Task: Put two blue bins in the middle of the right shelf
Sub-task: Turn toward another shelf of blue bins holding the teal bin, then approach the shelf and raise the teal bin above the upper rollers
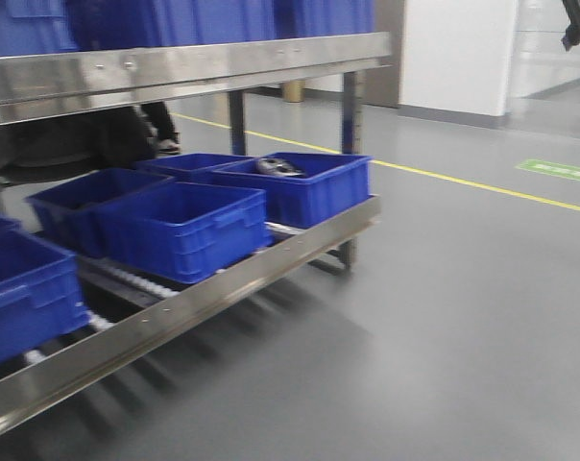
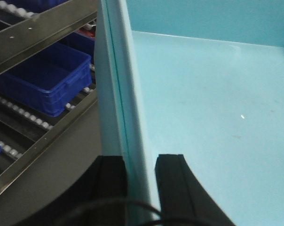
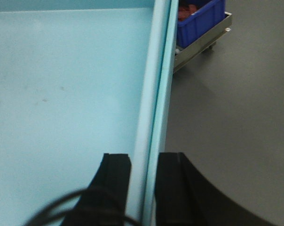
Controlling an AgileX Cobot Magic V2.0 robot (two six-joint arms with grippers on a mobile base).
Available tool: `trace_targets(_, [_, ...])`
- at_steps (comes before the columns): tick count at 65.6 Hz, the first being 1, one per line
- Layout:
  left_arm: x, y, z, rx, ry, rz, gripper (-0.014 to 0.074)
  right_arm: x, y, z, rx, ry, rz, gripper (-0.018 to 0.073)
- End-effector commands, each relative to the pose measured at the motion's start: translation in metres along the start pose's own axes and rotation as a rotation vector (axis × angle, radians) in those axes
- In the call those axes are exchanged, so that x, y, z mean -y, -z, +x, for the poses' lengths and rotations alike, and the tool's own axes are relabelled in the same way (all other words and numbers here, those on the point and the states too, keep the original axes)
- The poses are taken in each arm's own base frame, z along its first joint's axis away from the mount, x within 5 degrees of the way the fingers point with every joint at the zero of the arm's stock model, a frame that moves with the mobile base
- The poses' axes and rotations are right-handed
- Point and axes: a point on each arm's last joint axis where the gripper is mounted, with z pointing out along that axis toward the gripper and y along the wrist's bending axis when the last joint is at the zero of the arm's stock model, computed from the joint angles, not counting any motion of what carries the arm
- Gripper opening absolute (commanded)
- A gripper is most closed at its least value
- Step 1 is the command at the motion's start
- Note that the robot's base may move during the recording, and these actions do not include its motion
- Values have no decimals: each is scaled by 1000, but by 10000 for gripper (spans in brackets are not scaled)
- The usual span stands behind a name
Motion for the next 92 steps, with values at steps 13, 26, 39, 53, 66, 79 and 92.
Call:
trace_targets(13, [33, 13, -11, 89, 139, 278, -111, -25, 12, -17, 200, -50, -213, -153])
trace_targets(26, [33, 13, -11, 89, 139, 278, -111, -25, 12, -17, 200, -50, -213, -153])
trace_targets(39, [33, 13, -11, 89, 139, 278, -111, -25, 12, -17, 200, -50, -213, -153])
trace_targets(53, [33, 13, -11, 89, 139, 278, -111, -25, 12, -17, 200, -50, -213, -153])
trace_targets(66, [33, 13, -11, 89, 139, 278, -111, -25, 12, -17, 200, -50, -213, -153])
trace_targets(79, [33, 13, -11, 89, 139, 278, -111, -25, 12, -17, 200, -50, -213, -153])
trace_targets(92, [33, 13, -11, 89, 139, 278, -111, -25, 12, -17, 200, -50, -213, -153])
